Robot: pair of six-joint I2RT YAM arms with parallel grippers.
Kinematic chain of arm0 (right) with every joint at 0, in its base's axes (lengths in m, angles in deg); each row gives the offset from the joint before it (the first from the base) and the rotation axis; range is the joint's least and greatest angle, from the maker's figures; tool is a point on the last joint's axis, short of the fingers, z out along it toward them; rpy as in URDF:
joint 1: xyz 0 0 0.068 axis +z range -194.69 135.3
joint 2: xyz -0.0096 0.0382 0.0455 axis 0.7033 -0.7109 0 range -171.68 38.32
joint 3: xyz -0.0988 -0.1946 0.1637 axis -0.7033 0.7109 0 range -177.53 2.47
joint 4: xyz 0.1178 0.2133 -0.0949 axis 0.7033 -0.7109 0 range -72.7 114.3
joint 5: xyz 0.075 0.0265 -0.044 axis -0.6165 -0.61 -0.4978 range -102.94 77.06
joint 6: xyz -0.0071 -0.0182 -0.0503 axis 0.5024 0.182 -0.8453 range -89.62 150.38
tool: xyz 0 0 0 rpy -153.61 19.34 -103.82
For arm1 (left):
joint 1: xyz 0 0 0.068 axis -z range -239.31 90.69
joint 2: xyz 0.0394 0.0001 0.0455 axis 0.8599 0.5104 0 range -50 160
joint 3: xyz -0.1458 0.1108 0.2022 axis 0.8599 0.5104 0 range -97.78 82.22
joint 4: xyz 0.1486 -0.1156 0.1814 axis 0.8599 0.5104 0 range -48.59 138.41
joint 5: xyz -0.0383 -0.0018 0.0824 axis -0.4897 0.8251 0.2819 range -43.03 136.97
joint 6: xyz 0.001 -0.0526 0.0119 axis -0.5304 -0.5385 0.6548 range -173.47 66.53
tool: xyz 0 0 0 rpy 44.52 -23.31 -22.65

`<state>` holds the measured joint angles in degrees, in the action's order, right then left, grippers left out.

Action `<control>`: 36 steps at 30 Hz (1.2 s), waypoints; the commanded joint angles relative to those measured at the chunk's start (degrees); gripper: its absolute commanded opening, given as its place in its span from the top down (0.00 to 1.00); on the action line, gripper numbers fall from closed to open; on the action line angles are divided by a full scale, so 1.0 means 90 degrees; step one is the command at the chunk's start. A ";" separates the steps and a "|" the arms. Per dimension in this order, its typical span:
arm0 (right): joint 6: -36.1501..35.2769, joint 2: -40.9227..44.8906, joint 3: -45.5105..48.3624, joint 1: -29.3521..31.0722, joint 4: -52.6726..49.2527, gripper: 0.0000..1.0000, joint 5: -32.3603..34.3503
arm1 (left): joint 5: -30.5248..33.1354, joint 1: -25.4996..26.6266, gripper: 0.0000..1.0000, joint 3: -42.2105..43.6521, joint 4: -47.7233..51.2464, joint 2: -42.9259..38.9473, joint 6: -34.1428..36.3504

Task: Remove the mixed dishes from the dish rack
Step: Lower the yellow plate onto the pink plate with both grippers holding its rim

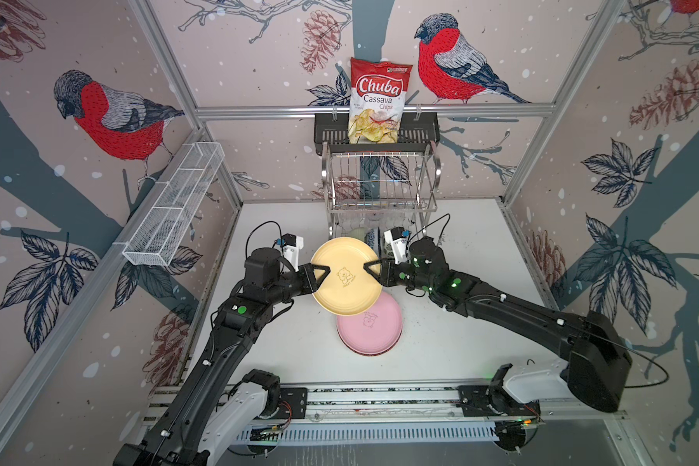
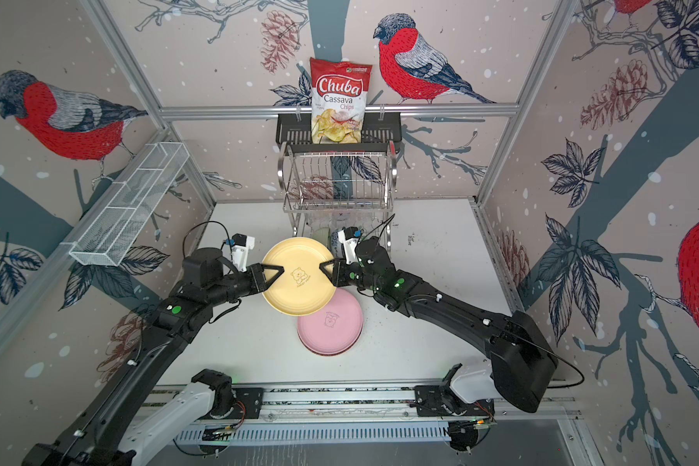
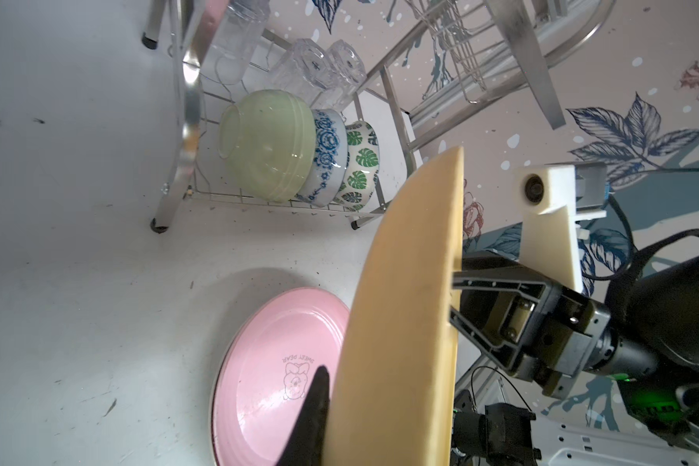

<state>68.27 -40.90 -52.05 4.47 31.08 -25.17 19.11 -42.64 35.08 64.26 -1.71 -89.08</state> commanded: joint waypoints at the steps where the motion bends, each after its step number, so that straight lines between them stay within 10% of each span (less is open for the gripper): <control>1: 0.0136 -0.0040 -0.0082 0.0045 -0.0147 0.93 0.0062 | -0.0359 0.0016 1.00 0.0069 -0.0512 -0.0106 0.0122; 10: 0.0086 0.0415 0.0259 0.0069 -0.1167 1.00 0.0506 | 0.0043 -0.0001 0.39 0.0053 -0.0362 -0.0267 0.0257; 29: 0.0575 0.1069 0.1717 0.0244 -0.1238 1.00 0.1187 | 0.0137 -0.0006 0.64 0.0611 -0.0611 0.0012 0.0209; 36: 0.0546 0.0871 0.1908 0.0410 -0.1114 1.00 0.1628 | 0.0010 0.0032 0.37 0.1335 -0.0814 -0.0135 0.0246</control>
<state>72.62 -32.52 -35.07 7.53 18.14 -12.87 19.92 -42.53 45.86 60.13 -2.17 -87.55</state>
